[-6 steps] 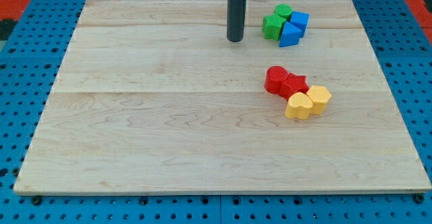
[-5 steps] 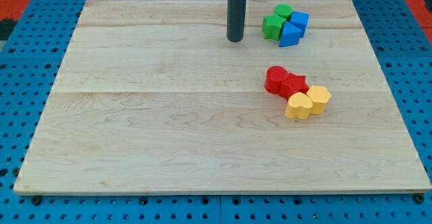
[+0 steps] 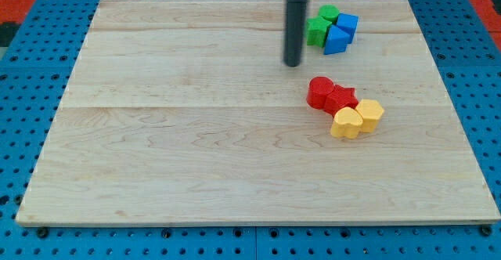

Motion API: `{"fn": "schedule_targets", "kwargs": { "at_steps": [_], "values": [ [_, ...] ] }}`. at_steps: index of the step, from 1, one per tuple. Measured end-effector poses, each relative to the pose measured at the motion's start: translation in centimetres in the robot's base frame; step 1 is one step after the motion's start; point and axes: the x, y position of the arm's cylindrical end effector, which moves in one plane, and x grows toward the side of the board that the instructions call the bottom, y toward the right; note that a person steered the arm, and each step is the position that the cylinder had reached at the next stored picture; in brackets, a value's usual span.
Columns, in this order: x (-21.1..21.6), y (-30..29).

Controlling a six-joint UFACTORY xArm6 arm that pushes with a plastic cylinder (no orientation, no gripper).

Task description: Separate the group of blocks

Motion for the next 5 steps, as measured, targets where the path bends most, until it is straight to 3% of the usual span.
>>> {"fn": "schedule_targets", "kwargs": {
  "at_steps": [1,2,3,5],
  "values": [
    [1.0,9.2],
    [4.7,15.4],
    [11.9,11.5],
    [14.3,-2.4]
  ]
}}
